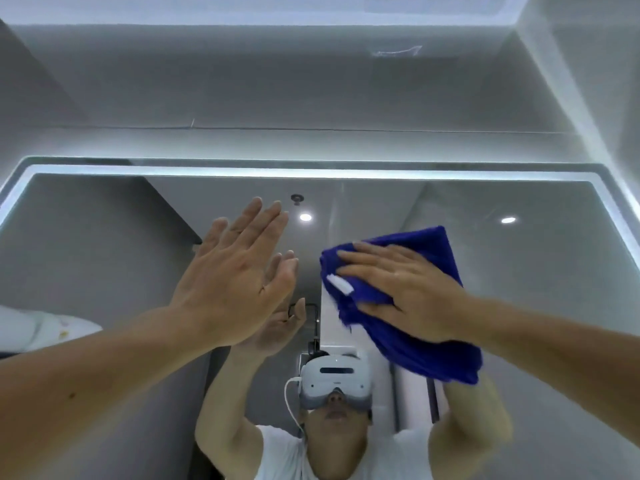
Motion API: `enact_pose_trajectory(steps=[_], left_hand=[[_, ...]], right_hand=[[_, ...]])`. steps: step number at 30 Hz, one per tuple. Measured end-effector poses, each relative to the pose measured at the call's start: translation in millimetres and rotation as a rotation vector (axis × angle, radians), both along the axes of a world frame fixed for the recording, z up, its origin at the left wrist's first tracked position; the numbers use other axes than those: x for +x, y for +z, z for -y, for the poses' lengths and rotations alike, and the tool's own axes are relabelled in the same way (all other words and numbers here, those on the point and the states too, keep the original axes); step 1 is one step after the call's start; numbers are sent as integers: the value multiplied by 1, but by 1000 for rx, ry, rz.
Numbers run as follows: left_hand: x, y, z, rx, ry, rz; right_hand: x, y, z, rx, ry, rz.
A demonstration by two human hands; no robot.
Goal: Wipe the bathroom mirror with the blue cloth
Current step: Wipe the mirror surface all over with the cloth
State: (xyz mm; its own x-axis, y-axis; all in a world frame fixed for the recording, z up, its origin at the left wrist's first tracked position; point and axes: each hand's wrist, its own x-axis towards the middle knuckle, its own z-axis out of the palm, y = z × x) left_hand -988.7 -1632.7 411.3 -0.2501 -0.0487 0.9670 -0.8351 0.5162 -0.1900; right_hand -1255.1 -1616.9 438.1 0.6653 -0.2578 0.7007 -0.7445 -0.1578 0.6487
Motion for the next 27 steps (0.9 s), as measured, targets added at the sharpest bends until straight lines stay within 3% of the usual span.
enact_pose_trajectory(steps=[4, 8, 11, 16, 21, 23, 27], left_hand=[[-13, 5, 2, -15, -4, 12], [-23, 10, 5, -58, -34, -4], [-21, 13, 9, -66, -57, -26], [-29, 11, 9, -68, -99, -88], [-33, 12, 0, -91, -89, -43], [-32, 15, -2, -68, -66, -37], [-37, 16, -1, -10, -18, -23]], right_hand=[[22, 105, -3, -89, 22, 370], [52, 167, 8, -103, -57, 585], [58, 154, 20, -100, -16, 480], [51, 56, 25, -11, 94, 145], [-5, -15, 4, 51, 19, -101], [-20, 10, -7, 10, -2, -37], [-27, 105, -16, -57, -21, 378]])
